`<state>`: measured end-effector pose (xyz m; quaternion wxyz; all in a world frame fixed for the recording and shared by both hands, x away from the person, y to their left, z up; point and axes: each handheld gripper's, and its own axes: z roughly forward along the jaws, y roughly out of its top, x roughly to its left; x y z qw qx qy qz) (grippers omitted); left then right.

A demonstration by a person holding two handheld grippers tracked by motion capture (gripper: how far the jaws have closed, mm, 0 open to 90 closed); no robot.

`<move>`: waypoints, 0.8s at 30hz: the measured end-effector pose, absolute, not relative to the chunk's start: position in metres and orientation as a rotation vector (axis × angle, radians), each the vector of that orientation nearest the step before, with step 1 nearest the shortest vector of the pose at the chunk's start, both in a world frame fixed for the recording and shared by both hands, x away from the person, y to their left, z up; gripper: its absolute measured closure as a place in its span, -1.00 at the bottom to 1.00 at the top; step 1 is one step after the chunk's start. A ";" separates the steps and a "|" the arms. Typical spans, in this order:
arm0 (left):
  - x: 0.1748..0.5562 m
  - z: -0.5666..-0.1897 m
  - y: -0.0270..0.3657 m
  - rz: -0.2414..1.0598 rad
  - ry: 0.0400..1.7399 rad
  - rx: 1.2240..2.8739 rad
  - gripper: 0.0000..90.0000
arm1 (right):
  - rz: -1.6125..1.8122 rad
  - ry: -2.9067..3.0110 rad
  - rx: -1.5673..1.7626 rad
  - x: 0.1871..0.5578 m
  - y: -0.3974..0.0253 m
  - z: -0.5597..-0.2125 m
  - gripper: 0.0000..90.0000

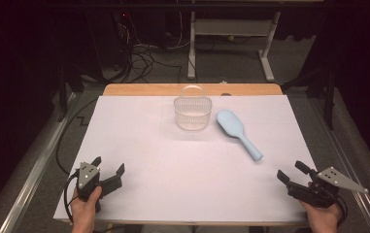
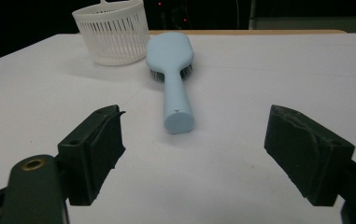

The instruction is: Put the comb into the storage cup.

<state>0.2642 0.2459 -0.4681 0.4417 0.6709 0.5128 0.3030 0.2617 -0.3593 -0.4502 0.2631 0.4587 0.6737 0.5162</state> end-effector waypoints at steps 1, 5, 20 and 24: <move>0.264 -0.468 0.246 0.753 1.272 1.665 -0.66 | 1.395 1.823 1.240 0.262 -0.359 -0.450 -0.55; 0.264 -0.468 0.246 0.753 1.272 1.666 -0.66 | 1.395 1.822 1.242 0.262 -0.359 -0.450 -0.55; 0.264 -0.468 0.246 0.755 1.270 1.667 -0.66 | 1.381 1.807 1.269 0.262 -0.360 -0.450 -0.62; 0.264 -0.468 0.246 0.757 1.269 1.668 -0.66 | 1.382 1.804 1.271 0.261 -0.361 -0.449 -0.63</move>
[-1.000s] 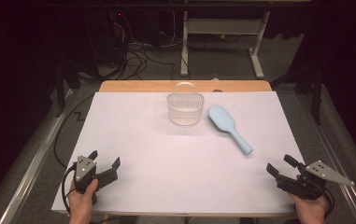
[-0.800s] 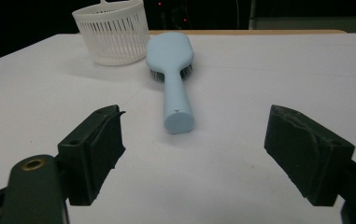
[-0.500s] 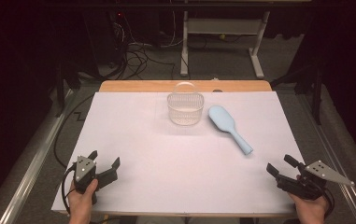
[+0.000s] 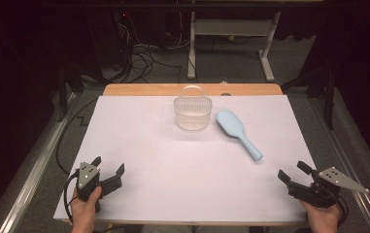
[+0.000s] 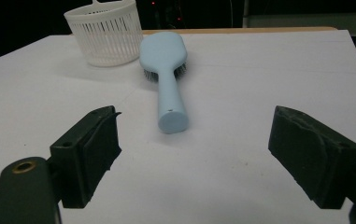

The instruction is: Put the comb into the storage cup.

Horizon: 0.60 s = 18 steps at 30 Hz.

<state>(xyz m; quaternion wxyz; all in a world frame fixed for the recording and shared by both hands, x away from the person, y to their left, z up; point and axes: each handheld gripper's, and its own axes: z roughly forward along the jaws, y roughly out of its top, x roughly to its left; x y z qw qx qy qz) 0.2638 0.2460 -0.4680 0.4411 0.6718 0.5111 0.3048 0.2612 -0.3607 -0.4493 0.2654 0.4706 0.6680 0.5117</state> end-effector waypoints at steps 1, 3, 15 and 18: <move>0.264 -0.468 0.246 0.758 1.268 1.668 -0.66 | 1.383 1.803 1.272 0.261 -0.361 -0.449 -0.63; 0.264 -0.468 0.246 0.758 1.267 1.668 -0.66 | 1.387 1.799 1.267 0.261 -0.361 -0.449 -0.62; 0.265 -0.469 0.244 0.750 1.258 1.682 -0.66 | 1.412 1.776 1.258 0.261 -0.361 -0.447 -0.62; 0.265 -0.469 0.244 0.749 1.258 1.683 -0.66 | 1.415 1.773 1.253 0.262 -0.360 -0.446 -0.62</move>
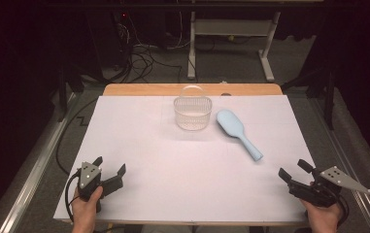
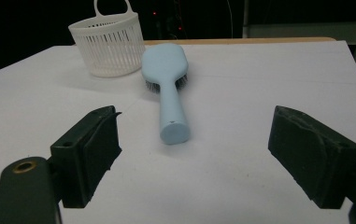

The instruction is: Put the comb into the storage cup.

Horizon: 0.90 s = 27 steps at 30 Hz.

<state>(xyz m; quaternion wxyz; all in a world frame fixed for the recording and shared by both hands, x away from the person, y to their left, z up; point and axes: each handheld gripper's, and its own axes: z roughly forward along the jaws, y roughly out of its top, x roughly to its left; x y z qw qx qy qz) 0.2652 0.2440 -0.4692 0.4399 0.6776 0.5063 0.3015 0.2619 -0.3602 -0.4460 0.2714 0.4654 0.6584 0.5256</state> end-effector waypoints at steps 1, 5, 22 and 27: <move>0.265 -0.469 0.244 0.748 1.258 1.683 -0.66 | 1.416 1.772 1.251 0.262 -0.360 -0.446 -0.61; 0.265 -0.469 0.243 0.749 1.257 1.686 -0.66 | 1.428 1.762 1.244 0.264 -0.359 -0.444 -0.60; 0.265 -0.469 0.244 0.770 1.272 1.678 -0.66 | 1.430 1.783 1.174 0.276 -0.344 -0.439 -0.58; 0.265 -0.469 0.244 0.767 1.272 1.678 -0.66 | 1.430 1.792 1.164 0.280 -0.340 -0.439 -0.58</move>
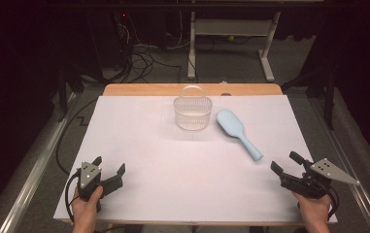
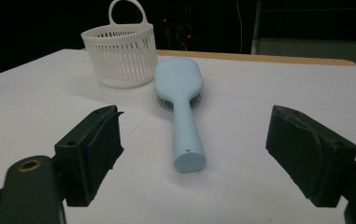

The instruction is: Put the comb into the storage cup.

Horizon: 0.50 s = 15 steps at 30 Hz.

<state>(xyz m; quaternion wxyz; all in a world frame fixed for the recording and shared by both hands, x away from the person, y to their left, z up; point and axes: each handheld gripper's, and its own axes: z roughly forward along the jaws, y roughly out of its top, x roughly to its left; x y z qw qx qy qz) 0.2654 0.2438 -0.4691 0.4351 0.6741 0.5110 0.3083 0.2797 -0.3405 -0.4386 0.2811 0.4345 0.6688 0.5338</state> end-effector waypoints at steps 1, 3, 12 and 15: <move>0.265 -0.469 0.244 0.767 1.272 1.677 -0.66 | 1.427 1.798 1.161 0.282 -0.338 -0.438 -0.58; 0.265 -0.469 0.244 0.766 1.273 1.673 -0.66 | 1.429 1.802 1.155 0.283 -0.337 -0.438 -0.58; 0.265 -0.469 0.244 0.764 1.275 1.669 -0.66 | 1.438 1.819 1.140 0.288 -0.329 -0.437 -0.57; 0.265 -0.469 0.244 0.765 1.276 1.669 -0.66 | 1.445 1.818 1.138 0.289 -0.328 -0.437 -0.57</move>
